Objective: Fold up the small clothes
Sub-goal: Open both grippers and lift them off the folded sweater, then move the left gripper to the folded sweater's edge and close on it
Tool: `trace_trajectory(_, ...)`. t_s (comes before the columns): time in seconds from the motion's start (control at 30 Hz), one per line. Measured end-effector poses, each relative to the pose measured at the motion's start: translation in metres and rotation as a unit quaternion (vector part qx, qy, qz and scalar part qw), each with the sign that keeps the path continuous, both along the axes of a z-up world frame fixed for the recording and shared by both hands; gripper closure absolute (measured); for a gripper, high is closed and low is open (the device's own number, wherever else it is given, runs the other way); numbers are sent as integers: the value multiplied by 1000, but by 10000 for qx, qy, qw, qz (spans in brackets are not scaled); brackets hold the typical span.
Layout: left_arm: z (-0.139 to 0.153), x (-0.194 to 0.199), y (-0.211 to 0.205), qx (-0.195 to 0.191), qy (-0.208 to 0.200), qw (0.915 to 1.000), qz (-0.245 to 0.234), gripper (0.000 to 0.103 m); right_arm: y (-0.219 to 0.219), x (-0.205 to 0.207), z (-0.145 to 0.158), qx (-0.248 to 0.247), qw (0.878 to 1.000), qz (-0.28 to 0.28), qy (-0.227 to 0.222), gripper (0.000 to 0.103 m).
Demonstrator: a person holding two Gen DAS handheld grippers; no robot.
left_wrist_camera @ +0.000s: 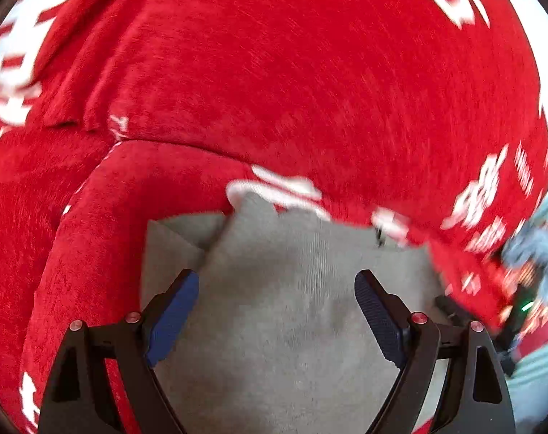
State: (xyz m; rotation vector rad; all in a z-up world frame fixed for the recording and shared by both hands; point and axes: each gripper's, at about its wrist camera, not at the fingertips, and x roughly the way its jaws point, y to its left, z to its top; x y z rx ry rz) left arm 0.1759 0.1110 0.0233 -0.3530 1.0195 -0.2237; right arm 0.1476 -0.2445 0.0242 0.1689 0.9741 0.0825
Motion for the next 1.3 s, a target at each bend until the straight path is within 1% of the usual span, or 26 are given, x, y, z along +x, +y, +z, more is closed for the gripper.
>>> trace_trajectory(0.07, -14, -4, -13, 641, 134, 9978, -38, 14, -1, -11, 0, -53, 10000, -20, 45, 39)
trace_trajectory(0.13, -32, -3, -4, 1183, 416, 9917, 275, 14, -11, -22, -4, -190, 9997, -111, 140, 40)
trace_trajectory(0.17, -40, -4, 5, 1245, 577, 9893, 491, 14, -16, -27, -4, -158, 9997, -142, 110, 40)
trace_trajectory(0.2, -42, -7, 14, 1145, 654, 9892, 646, 14, -20, -31, -1, -170, 9996, -219, 98, 39)
trace_trajectory(0.23, -40, -15, 27, 864, 663, 9907, 811, 14, -26, -35, 3, -325, 9984, -438, 170, 39)
trace_trajectory(0.27, -36, -23, 33, 692, 613, 9916, 902, 14, -30, -39, 7, -371, 9975, -568, 186, 39)
trace_trajectory(0.3, -30, -33, 38, 561, 507, 9921, 997, 14, -34, -47, 14, -252, 9976, -645, 71, 39)
trace_trajectory(0.33, -20, -46, 37, 576, 348, 9922, 1053, 14, -35, -57, 22, -90, 9977, -672, -85, 39)
trace_trajectory(0.4, -9, -65, 25, 653, 107, 9929, 985, 14, -24, -70, 32, -64, 9980, -589, -241, 39)
trace_trajectory(0.43, -5, -78, 8, 738, -15, 9944, 762, 14, -9, -79, 34, -152, 9987, -355, -321, 39)
trace_trajectory(0.5, -4, -96, -17, 1058, -170, 9932, 461, 14, 24, -93, 30, -465, 9981, 99, -385, 39)
trace_trajectory(0.53, -5, -107, -26, 1276, -245, 9910, 337, 14, 36, -99, 26, -627, 9969, 290, -380, 39)
trace_trajectory(0.6, -17, -124, -37, 1570, -229, 9870, 257, 14, 47, -115, 16, -884, 9946, 415, -342, 40)
trace_trajectory(0.67, -30, -129, -30, 1690, -122, 9848, 390, 14, 36, -128, 1, -928, 9953, 222, -139, 39)
trace_trajectory(0.7, -34, -131, -25, 1601, -128, 9861, 413, 14, 28, -134, -3, -894, 9959, 112, -78, 40)
trace_trajectory(0.73, -35, -135, -19, 1426, -168, 9889, 389, 14, 16, -142, -6, -755, 9970, 4, -142, 40)
trace_trajectory(0.77, -34, -138, -19, 1425, -192, 9889, 386, 14, 3, -150, -5, -615, 9977, -85, -269, 40)
trace_trajectory(0.8, -29, -142, -20, 1517, -229, 9874, 399, 14, -3, -154, -5, -593, 9978, -92, -269, 40)
trace_trajectory(0.87, -20, -150, -20, 1820, -310, 9811, 580, 14, -8, -159, 0, -718, 9971, -80, -257, 40)
trace_trajectory(0.9, -16, -156, -17, 1855, -367, 9797, 667, 14, -9, -162, 2, -811, 9964, -110, -226, 38)
trace_trajectory(0.97, -7, -172, 0, 1542, -448, 9834, 843, 14, -11, -165, 5, -1067, 9936, -362, -100, 38)
trace_trajectory(1.0, -6, -178, 8, 1403, -460, 9846, 937, 14, -13, -169, 8, -1012, 9939, -435, -86, 38)
trace_trajectory(1.07, -12, -189, 29, 1034, -286, 9873, 1173, 14, -17, -177, 18, -616, 9967, -462, -265, 38)
trace_trajectory(1.13, -23, -193, 39, 560, -53, 9891, 1358, 14, -5, -179, 26, -527, 9971, -396, -384, 38)
trace_trajectory(1.2, -29, -194, 35, 378, 27, 9898, 1371, 14, 18, -176, 28, -426, 9981, -147, -423, 38)
trace_trajectory(1.3, -25, -196, 1, 498, -165, 9927, 1087, 14, 68, -171, 26, -388, 9971, 412, -512, 38)
